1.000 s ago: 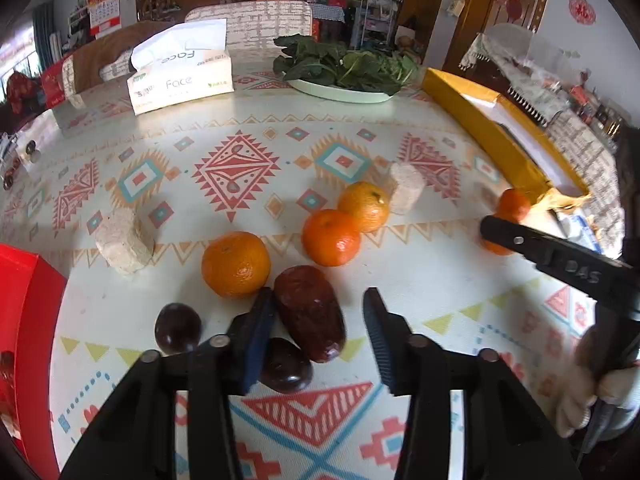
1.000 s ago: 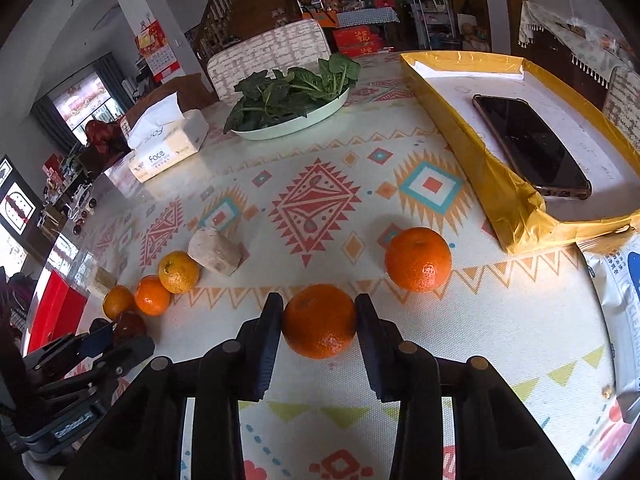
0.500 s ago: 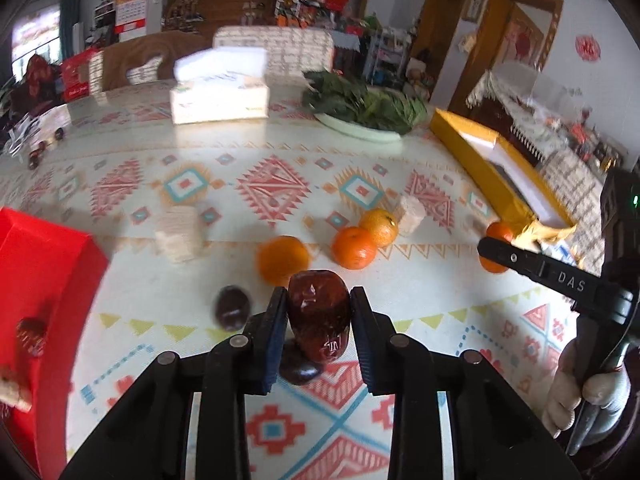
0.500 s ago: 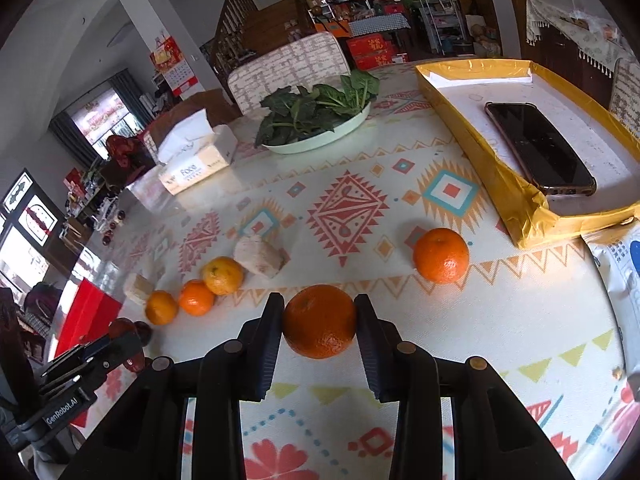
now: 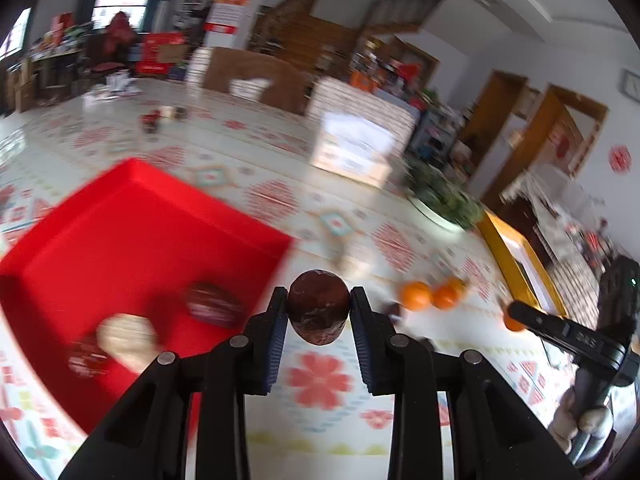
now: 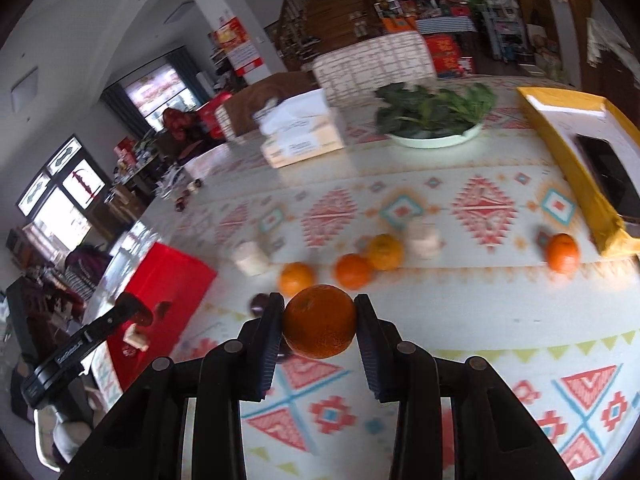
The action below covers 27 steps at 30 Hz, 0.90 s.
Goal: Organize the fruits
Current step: 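Drop the red date and tangerine into the red tray with both grippers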
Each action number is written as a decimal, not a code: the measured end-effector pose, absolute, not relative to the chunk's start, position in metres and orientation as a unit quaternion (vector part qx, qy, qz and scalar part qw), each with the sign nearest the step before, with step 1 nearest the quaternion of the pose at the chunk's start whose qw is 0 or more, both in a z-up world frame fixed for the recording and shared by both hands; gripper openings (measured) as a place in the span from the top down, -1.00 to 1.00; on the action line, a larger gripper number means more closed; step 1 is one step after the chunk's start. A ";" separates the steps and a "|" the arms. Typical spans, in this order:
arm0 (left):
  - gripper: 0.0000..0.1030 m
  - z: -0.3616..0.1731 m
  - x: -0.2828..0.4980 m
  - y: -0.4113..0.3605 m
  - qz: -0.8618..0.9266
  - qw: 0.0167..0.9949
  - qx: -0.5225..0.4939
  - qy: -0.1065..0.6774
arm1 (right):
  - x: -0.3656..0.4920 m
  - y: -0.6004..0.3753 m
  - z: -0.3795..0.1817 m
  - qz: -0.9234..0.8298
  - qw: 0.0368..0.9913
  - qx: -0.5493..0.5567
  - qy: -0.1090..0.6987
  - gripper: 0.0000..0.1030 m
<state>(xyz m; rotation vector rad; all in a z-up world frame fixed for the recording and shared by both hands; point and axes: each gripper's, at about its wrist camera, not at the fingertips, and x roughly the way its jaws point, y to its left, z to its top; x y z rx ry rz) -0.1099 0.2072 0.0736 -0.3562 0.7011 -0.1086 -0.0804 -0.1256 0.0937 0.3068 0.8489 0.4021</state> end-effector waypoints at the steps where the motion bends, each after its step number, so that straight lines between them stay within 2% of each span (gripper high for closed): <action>1: 0.41 0.074 -0.112 0.223 -0.040 0.923 -0.181 0.337 | -0.079 -0.116 0.095 0.202 0.878 0.145 0.410 0.24; 10: 0.41 0.063 -0.101 0.314 0.030 0.916 -0.208 0.342 | -0.057 0.018 0.096 0.294 0.840 0.103 0.445 0.23; 18: 0.41 0.054 -0.096 0.354 0.054 0.911 -0.224 0.343 | -0.027 0.114 0.064 0.330 0.806 0.068 0.486 0.24; 21: 0.26 0.054 -0.100 0.360 0.053 0.911 -0.229 0.338 | -0.023 0.135 0.056 0.331 0.804 0.056 0.490 0.24; 23: 0.08 0.055 -0.102 0.363 0.052 0.911 -0.235 0.336 | -0.021 0.143 0.053 0.333 0.804 0.052 0.489 0.21; 27: -0.05 0.060 -0.112 0.366 0.048 0.912 -0.249 0.322 | -0.014 0.149 0.054 0.333 0.804 0.066 0.489 0.14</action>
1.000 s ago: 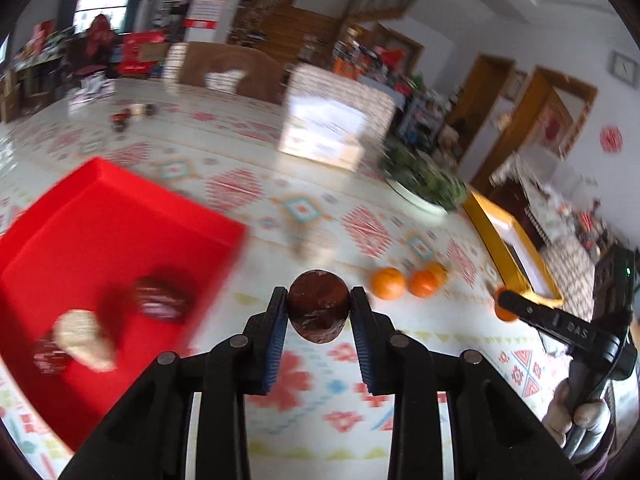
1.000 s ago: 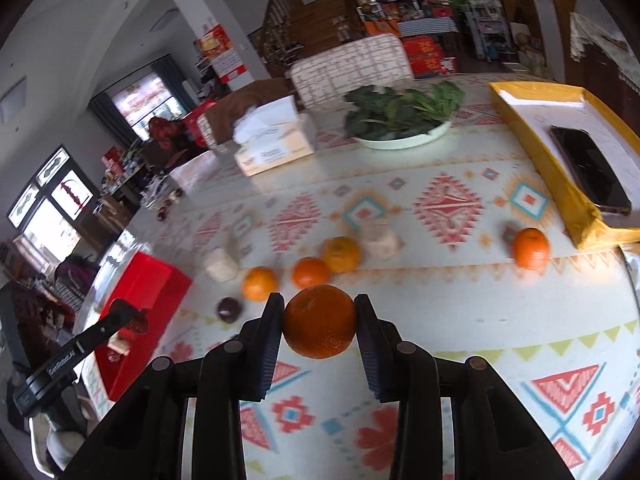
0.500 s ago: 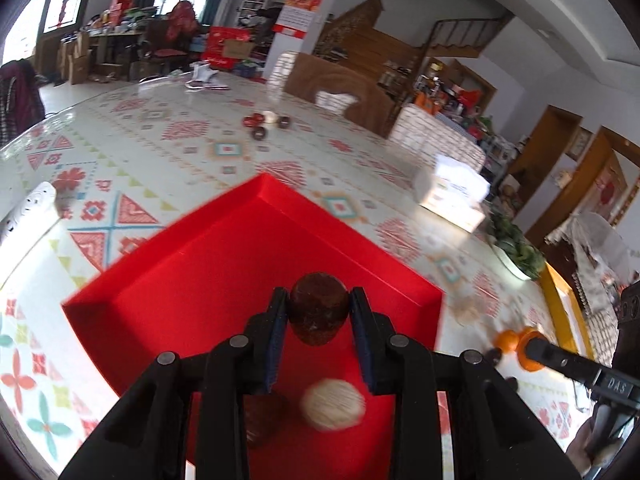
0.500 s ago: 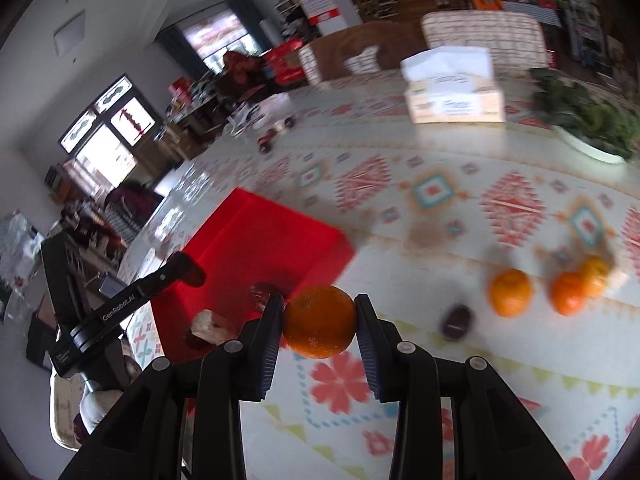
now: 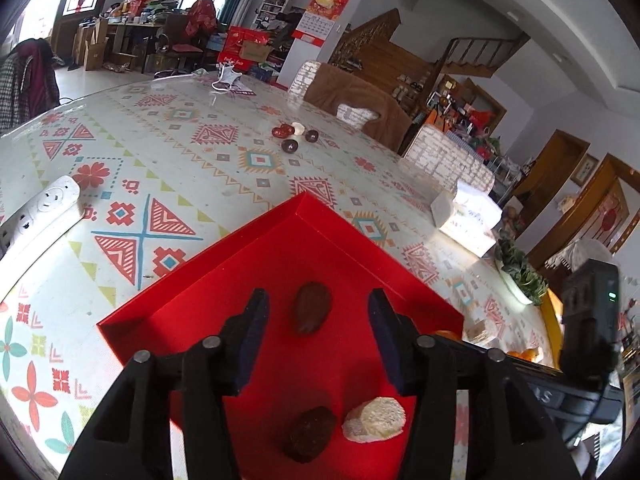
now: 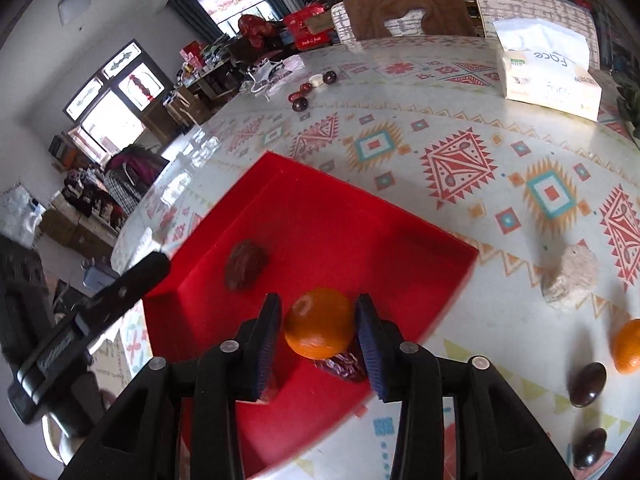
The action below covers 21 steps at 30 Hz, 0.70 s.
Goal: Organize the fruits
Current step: 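Drop the red date and tangerine into the red tray with both grippers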
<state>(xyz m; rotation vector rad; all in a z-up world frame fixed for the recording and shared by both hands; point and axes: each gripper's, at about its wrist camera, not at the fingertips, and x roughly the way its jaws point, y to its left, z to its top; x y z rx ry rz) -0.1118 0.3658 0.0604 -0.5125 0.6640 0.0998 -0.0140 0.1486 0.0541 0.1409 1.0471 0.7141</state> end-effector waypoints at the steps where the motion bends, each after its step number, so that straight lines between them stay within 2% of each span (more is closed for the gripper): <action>1: -0.11 0.062 -0.114 0.366 0.046 0.912 -0.252 0.319 | -0.014 0.147 0.057 0.333 0.806 0.068 0.485 0.08; 9: -0.25 0.075 -0.131 0.352 0.032 0.914 -0.264 0.307 | -0.029 0.096 0.086 0.307 0.837 0.072 0.447 -0.03; 12: -0.30 0.080 -0.137 0.341 0.019 0.915 -0.264 0.303 | -0.037 0.054 0.091 0.280 0.852 0.084 0.434 -0.13; 21: -0.36 0.095 -0.143 0.288 -0.022 0.921 -0.243 0.304 | -0.064 -0.096 0.090 0.175 0.881 0.138 0.418 -0.14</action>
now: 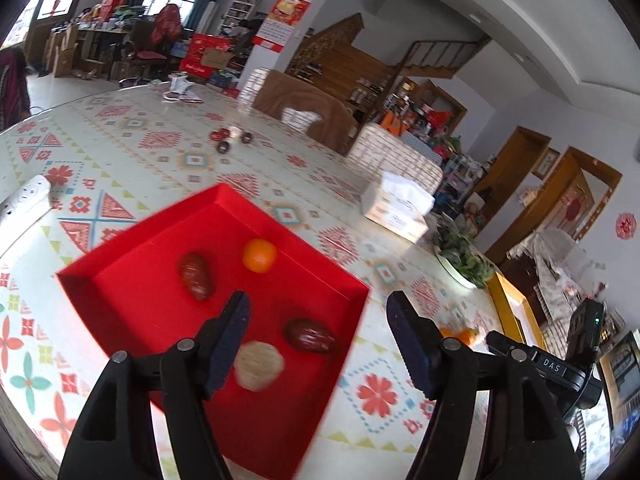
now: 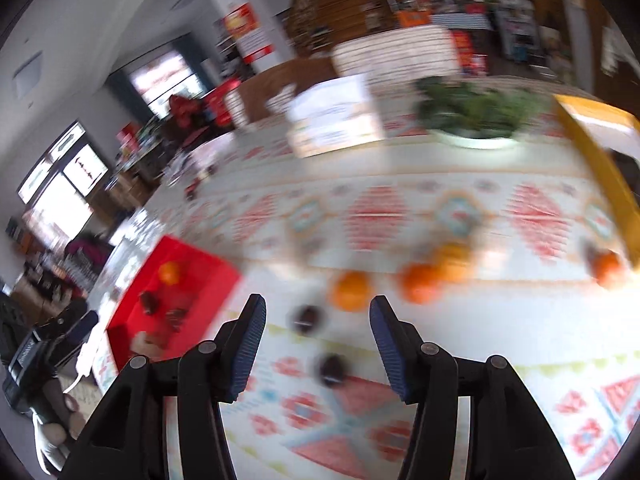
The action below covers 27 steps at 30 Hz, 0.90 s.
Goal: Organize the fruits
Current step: 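Drop the red date and tangerine into the red tray with both grippers, then move both grippers back toward the tangerines on the table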
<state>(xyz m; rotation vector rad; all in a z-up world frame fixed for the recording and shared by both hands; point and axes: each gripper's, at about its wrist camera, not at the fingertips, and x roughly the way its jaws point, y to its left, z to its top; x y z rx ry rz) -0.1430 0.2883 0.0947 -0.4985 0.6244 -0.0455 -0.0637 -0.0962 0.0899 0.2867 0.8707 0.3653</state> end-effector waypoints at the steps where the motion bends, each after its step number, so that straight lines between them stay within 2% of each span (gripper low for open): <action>1: -0.36 0.094 -0.143 0.282 -0.026 0.921 -0.240 0.306 | -0.066 -0.108 0.089 0.166 0.882 0.141 0.417 -0.15; 13: -0.41 0.088 -0.128 0.188 -0.087 0.913 -0.187 0.351 | -0.089 -0.219 0.064 0.103 0.881 0.197 0.417 -0.16; 27: -0.43 0.065 -0.102 0.148 -0.104 0.900 -0.159 0.393 | -0.078 -0.279 0.051 0.042 0.882 0.225 0.412 -0.16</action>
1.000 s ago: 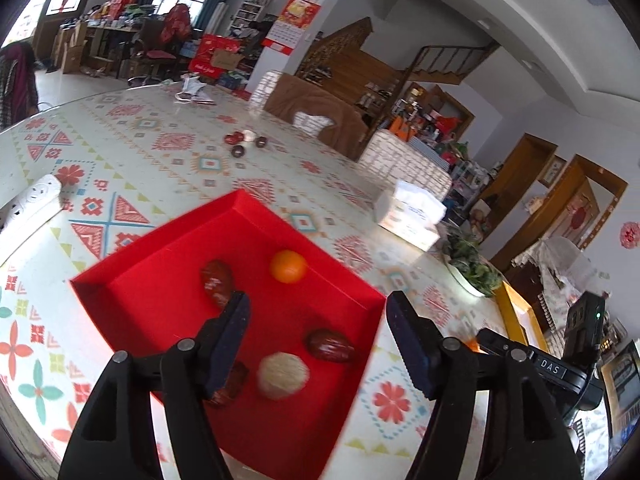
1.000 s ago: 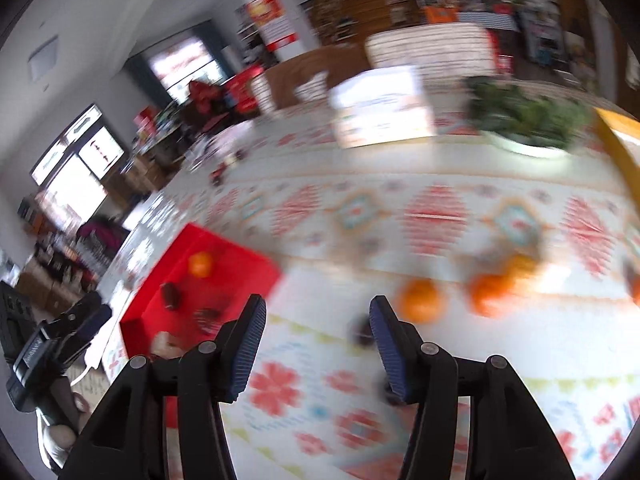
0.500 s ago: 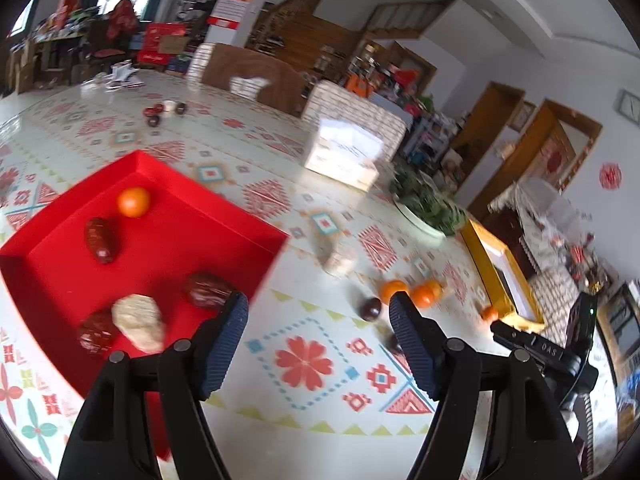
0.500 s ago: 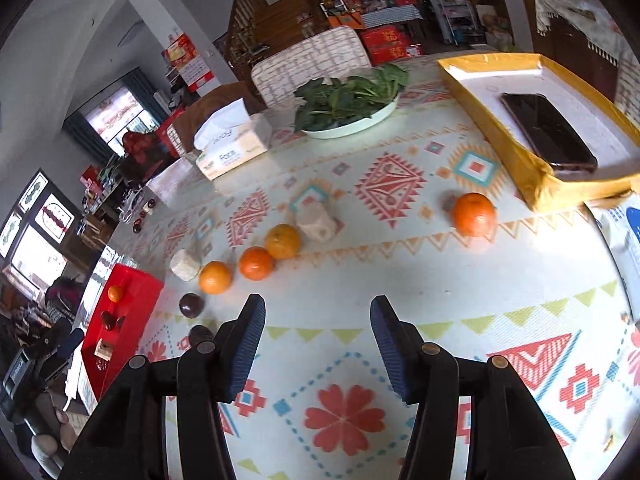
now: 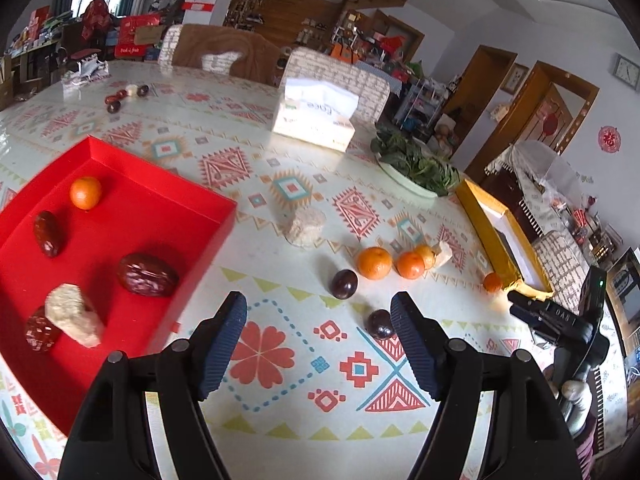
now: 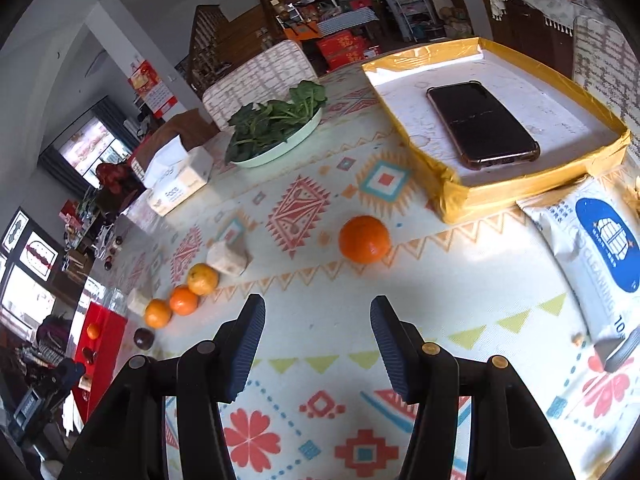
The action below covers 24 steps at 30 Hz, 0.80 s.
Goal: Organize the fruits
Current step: 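Move both grippers back toward the tangerines on the table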
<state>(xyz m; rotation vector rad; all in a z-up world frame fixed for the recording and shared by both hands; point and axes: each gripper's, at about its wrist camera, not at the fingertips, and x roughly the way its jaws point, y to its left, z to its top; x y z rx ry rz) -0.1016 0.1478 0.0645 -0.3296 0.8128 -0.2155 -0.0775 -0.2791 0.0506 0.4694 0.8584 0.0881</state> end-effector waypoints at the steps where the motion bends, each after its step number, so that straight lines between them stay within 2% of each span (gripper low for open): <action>1: -0.43 0.062 -0.099 0.145 -0.106 0.898 -0.158 0.397 | -0.075 -0.279 0.051 0.037 0.882 0.223 0.412 -0.16; 9: -0.45 0.055 -0.091 0.138 -0.117 0.893 -0.152 0.408 | -0.047 -0.276 0.048 -0.047 0.884 0.188 0.425 -0.16; 13: -0.78 0.053 -0.086 0.134 -0.144 0.885 -0.166 0.410 | -0.035 -0.276 0.039 -0.065 0.879 0.180 0.437 -0.16; 19: -0.79 0.051 -0.067 0.111 -0.157 0.881 -0.130 0.427 | -0.029 -0.265 0.035 -0.077 0.889 0.139 0.431 -0.15; 23: -0.79 0.046 -0.045 0.083 -0.157 0.886 -0.071 0.429 | -0.029 -0.263 0.034 -0.075 0.892 0.125 0.427 0.21; 24: -0.79 0.044 -0.038 0.076 -0.155 0.887 -0.058 0.432 | -0.029 -0.265 0.033 -0.074 0.892 0.126 0.427 0.24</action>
